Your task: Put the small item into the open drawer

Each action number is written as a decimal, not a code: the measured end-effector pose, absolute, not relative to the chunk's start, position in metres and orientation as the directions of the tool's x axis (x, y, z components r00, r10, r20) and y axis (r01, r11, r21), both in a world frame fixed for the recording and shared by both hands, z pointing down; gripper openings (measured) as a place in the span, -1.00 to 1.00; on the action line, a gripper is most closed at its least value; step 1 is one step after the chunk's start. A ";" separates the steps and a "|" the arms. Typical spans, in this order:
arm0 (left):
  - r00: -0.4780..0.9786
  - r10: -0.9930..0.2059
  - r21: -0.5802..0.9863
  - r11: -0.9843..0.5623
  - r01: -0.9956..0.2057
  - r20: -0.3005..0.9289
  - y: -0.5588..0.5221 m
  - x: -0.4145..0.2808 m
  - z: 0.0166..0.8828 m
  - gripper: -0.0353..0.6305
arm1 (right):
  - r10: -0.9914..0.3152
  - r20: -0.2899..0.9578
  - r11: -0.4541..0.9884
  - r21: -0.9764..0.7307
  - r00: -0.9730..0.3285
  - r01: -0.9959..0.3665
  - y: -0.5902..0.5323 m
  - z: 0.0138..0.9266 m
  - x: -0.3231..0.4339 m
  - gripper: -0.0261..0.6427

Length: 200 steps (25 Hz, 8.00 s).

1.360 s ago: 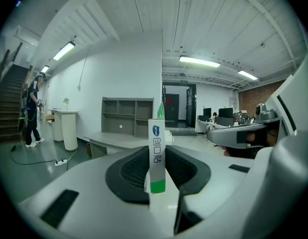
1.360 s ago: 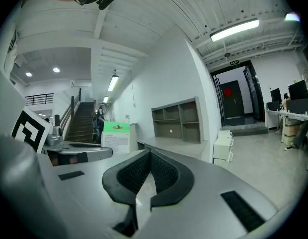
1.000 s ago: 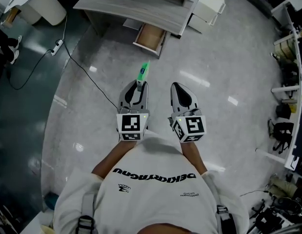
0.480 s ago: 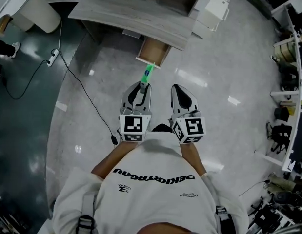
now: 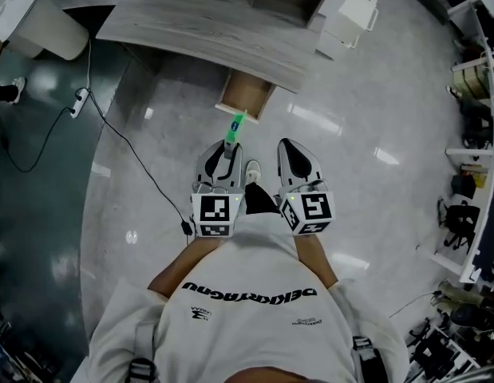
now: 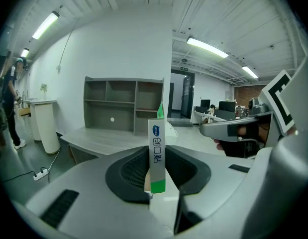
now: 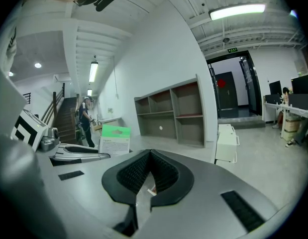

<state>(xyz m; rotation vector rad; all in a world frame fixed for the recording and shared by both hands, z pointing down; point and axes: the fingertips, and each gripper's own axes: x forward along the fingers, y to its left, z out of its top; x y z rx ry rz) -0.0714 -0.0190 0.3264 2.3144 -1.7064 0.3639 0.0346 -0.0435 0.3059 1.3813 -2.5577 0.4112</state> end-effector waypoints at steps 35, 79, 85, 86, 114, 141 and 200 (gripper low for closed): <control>0.225 -0.767 0.028 -0.261 -0.965 0.601 -0.148 -0.066 0.552 -0.58 | -0.624 0.539 0.503 -0.278 -0.566 -0.819 -0.142 0.506 0.039 -0.83; 0.192 -0.647 0.013 -0.270 -0.963 0.738 -0.202 -0.065 0.717 -0.58 | -0.578 0.592 0.464 -0.328 -0.561 -0.823 -0.154 0.597 0.054 -0.83; 0.188 -0.651 0.001 -0.276 -0.961 0.735 -0.206 -0.065 0.725 -0.58 | -0.580 0.585 0.465 -0.333 -0.567 -0.820 -0.155 0.598 0.054 -0.83; 0.185 -0.650 0.001 -0.273 -0.962 0.737 -0.207 -0.065 0.726 -0.58 | -0.578 0.586 0.466 -0.334 -0.568 -0.819 -0.155 0.599 0.054 -0.83; 0.176 -0.642 0.027 -0.235 -0.972 0.746 -0.215 -0.063 0.737 -0.56 | -0.573 0.589 0.468 -0.334 -0.569 -0.818 -0.153 0.602 0.051 -0.83; 0.237 -0.750 -0.009 -0.308 -0.951 0.617 -0.179 -0.047 0.564 -0.70 | -0.701 0.475 0.463 -0.264 -0.532 -0.846 -0.135 0.480 0.064 -0.83; 0.275 -0.940 -0.095 -0.299 -0.950 0.203 -0.072 -0.034 0.286 -0.85 | -0.809 0.160 0.564 -0.065 -0.566 -0.824 -0.078 0.248 0.049 -0.83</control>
